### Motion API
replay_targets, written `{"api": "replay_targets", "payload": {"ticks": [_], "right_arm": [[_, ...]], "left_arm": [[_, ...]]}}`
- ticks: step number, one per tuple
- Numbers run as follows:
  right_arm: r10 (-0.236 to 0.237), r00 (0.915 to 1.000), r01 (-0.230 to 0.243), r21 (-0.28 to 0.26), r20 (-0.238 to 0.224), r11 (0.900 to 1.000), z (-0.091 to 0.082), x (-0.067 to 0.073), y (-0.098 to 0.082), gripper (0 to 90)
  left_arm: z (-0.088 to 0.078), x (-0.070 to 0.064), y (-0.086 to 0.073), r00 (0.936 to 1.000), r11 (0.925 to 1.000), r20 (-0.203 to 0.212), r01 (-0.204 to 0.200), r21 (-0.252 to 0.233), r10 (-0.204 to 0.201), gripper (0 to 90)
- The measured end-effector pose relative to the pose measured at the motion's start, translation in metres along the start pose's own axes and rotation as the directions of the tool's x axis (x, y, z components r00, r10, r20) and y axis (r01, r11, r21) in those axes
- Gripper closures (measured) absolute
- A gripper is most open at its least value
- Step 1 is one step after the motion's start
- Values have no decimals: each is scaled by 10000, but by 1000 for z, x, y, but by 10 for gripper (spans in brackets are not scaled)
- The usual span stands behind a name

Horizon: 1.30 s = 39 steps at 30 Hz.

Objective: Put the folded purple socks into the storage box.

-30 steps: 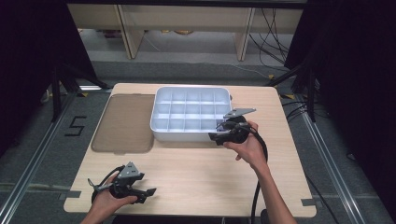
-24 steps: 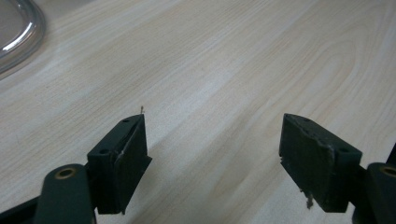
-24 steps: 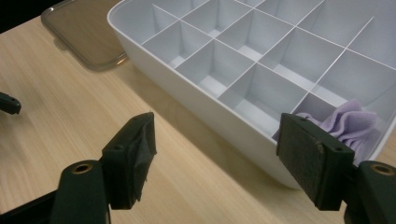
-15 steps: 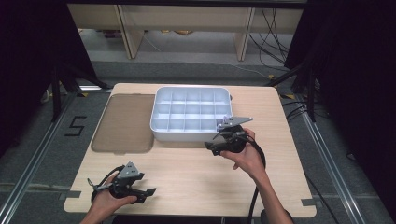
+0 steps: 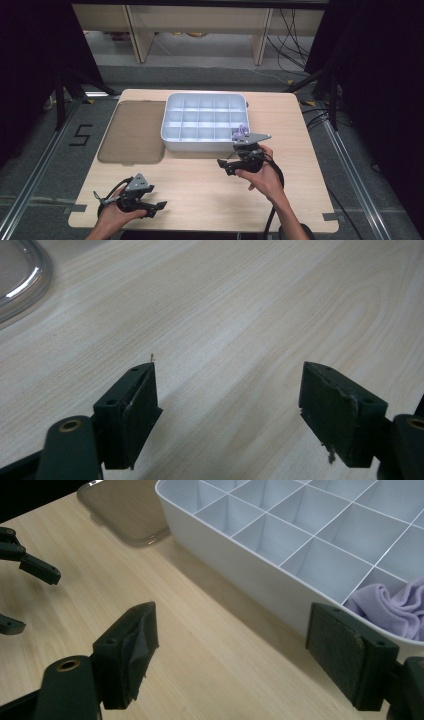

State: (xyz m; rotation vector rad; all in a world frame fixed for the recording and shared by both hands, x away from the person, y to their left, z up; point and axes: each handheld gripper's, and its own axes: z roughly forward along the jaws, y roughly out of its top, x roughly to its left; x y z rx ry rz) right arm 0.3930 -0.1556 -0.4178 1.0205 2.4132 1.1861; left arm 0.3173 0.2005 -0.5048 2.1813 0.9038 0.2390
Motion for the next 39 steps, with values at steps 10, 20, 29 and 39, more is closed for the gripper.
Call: {"api": "replay_targets", "payload": {"ticks": [10,20,29,39], "right_arm": [[72,10000,-71,-62,24,10000,1,4,-12,220],[9,9999,-12,-252,-113,9997,2,6,-25,183],[-310,9993,308,-80,-224,9995,4,9,-36,185],[-183,9997,186,156,-188,9997,4,14,-48,190]], "left_arm": [[-1,-1,0,10000,9999,-5,91,-75,-91,231],[-1,-2,0,9999,9999,48,119,-121,-119,231],[-1,-2,1,9999,9999,123,-14,-109,16,231],[-1,-5,1,9998,9998,185,29,-207,-26,231]]}}
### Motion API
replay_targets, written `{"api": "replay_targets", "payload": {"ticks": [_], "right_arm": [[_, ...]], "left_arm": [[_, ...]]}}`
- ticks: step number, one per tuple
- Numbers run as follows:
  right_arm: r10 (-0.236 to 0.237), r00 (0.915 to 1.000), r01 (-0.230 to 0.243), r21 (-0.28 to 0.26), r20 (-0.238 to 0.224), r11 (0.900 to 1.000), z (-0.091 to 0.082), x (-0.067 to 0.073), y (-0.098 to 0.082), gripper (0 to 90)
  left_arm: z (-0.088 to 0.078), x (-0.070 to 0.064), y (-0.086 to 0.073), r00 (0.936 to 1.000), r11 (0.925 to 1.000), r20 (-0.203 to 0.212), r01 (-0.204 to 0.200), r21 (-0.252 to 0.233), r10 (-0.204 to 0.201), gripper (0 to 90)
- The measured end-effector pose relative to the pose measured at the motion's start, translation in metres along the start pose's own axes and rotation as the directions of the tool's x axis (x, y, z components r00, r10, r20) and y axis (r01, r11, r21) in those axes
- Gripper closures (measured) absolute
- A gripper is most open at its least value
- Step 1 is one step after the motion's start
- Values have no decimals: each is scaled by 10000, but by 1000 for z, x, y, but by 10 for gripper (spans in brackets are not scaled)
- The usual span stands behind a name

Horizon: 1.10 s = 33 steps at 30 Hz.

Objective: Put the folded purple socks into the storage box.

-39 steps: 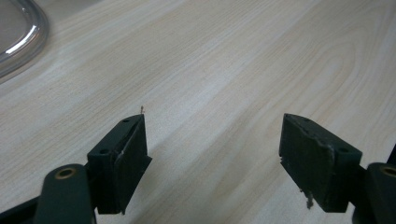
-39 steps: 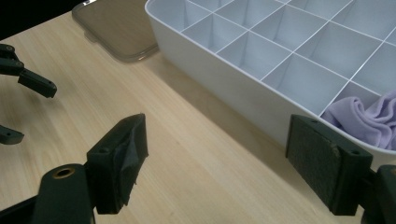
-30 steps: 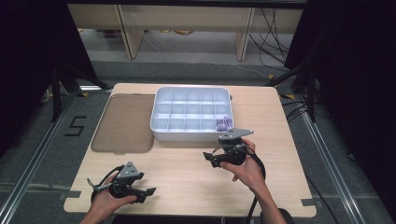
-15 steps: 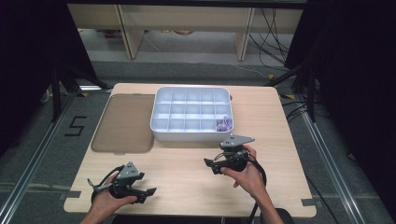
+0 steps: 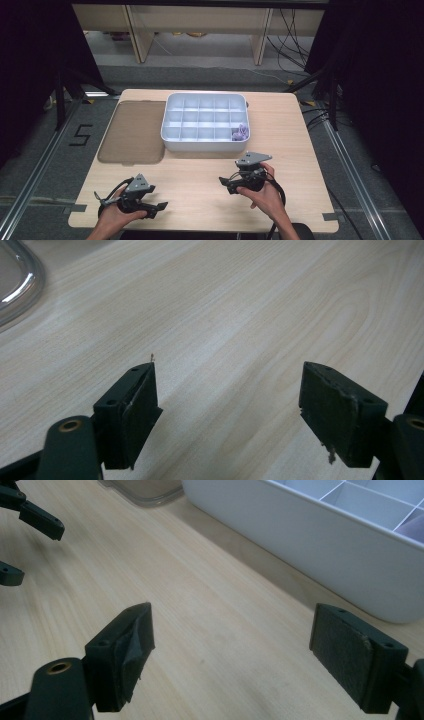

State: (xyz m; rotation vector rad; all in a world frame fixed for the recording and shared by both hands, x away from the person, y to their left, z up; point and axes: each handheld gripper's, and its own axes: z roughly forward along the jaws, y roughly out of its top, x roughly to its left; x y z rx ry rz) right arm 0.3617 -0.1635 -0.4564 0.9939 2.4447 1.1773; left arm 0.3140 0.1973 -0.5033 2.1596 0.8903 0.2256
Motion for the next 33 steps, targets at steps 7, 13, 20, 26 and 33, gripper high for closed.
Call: {"api": "replay_targets", "payload": {"ticks": [7,13,20,26,33], "right_arm": [[218,9997,-218,34,-122,9998,2,5,-12,188],[202,9996,-199,173,-196,9997,4,8,-23,175],[105,9992,-95,247,-392,9996,5,14,-32,171],[215,9993,-204,355,-316,9992,4,19,-40,168],[8,9990,23,681,-453,9977,8,23,-45,168]], "left_arm": [[-1,0,0,9999,9999,-50,-107,78,107,231],[-1,0,0,9999,9999,33,-128,78,128,231],[0,-1,0,10000,10000,63,58,42,-58,231],[0,-1,0,10000,10000,74,53,48,-54,230],[0,-1,0,10000,10000,-36,-45,40,45,230]]}}
